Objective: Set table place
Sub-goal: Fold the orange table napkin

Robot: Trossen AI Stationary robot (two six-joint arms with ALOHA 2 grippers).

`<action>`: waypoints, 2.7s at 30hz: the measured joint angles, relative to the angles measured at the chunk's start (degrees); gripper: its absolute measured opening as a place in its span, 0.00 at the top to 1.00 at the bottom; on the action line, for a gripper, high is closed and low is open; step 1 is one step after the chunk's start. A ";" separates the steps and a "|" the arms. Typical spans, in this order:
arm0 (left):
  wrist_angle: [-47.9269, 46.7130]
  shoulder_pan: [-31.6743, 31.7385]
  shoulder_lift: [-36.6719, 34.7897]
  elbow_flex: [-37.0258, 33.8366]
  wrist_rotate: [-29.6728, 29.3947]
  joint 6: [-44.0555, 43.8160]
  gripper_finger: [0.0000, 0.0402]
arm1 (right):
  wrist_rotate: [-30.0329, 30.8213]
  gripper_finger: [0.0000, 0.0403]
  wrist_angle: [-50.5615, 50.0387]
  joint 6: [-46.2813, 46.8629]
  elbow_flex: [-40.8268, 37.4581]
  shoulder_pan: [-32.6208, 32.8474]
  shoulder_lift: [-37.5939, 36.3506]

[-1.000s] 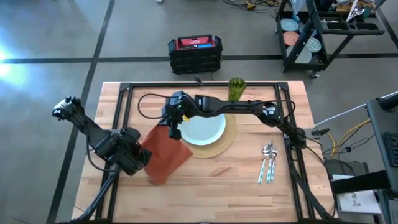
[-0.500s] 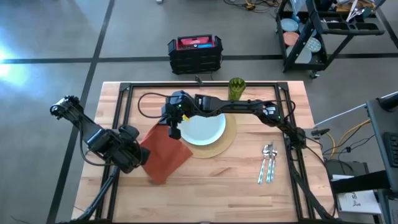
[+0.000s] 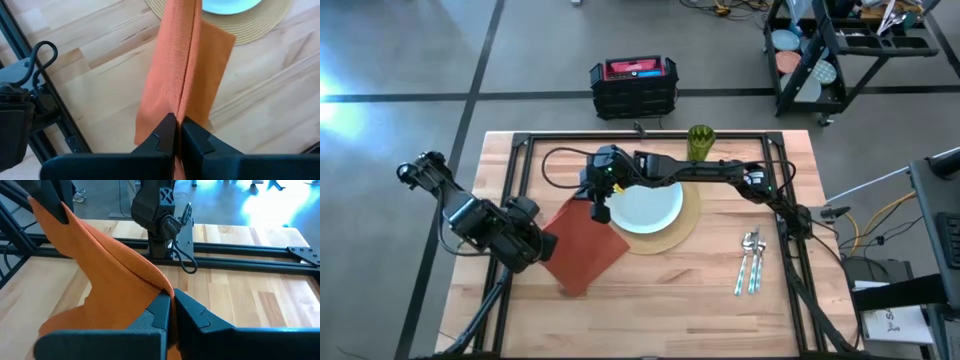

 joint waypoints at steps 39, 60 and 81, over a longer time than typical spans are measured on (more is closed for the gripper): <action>28.16 -0.07 22.05 -0.37 2.41 1.53 1.00 | -6.64 1.00 -31.58 2.36 -1.09 7.33 -4.50; 28.55 -2.74 24.18 -0.77 3.51 -3.45 1.00 | -8.13 1.00 -29.81 6.01 -5.49 9.99 -4.48; 24.43 -2.19 24.20 -8.96 2.43 -7.98 1.00 | -8.21 1.00 -24.09 7.13 -5.42 6.37 1.05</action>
